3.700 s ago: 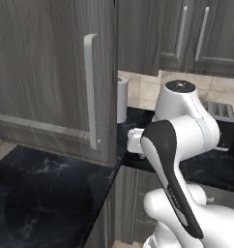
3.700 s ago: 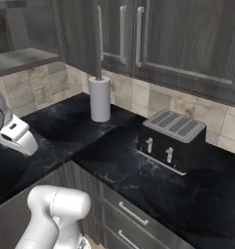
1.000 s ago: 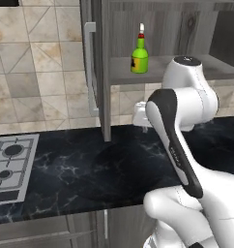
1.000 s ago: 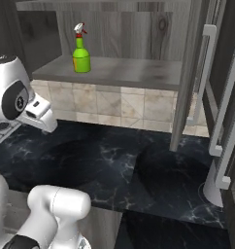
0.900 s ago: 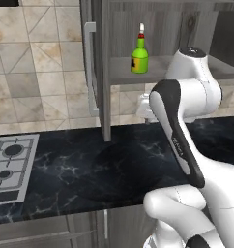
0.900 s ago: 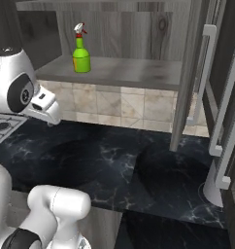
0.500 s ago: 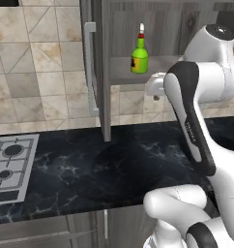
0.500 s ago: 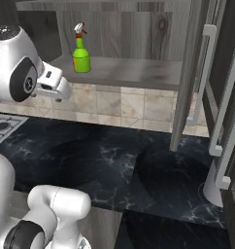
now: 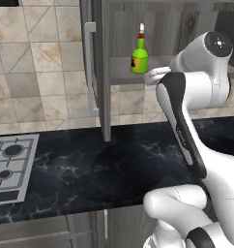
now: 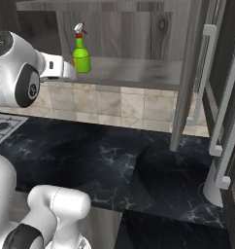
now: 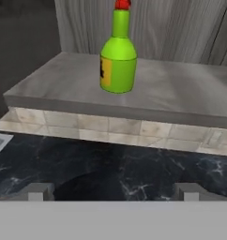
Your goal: Move the cutting board and knife to the sink. Then move spray from the cabinet to the counter.
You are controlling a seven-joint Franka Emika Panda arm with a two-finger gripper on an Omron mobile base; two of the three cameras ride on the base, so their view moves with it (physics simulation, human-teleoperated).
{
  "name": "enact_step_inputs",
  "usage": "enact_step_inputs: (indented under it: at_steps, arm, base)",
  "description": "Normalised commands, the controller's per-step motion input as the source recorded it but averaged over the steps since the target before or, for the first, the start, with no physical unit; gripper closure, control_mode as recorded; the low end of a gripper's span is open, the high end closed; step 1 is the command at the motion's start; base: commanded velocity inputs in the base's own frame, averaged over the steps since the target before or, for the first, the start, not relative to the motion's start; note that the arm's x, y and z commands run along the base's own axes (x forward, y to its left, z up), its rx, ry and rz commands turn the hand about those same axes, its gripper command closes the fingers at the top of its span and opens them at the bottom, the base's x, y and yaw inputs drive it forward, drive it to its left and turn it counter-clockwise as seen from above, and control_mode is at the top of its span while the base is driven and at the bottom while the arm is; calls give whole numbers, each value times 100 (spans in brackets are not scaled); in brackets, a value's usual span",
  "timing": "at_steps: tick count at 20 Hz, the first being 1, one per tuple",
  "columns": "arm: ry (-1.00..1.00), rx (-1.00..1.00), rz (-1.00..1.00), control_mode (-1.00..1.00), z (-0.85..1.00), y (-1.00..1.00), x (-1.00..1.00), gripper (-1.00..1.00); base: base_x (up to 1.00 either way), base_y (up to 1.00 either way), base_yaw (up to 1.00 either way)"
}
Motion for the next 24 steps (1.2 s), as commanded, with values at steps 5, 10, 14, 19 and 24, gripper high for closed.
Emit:
enact_step_inputs:
  at_steps: [5, 10, 14, 19, 24]
  arm:
    - [-1, -6, 0, -100, 45, -2, 77, -100]
    - [0, -3, 0, -100, 56, 0, 43, -100]
    - [0, 0, 0, -100, 41, 0, 34, -100]
    - [0, 0, 0, -100, 5, 0, 31, -100]
    - [-7, 0, 0, -100, 0, 0, 31, -100]
  base:
    - [0, 0, 0]
    - [0, 0, 0]
    - [0, 0, 0]
    - [0, 0, 0]
    - [0, 0, 0]
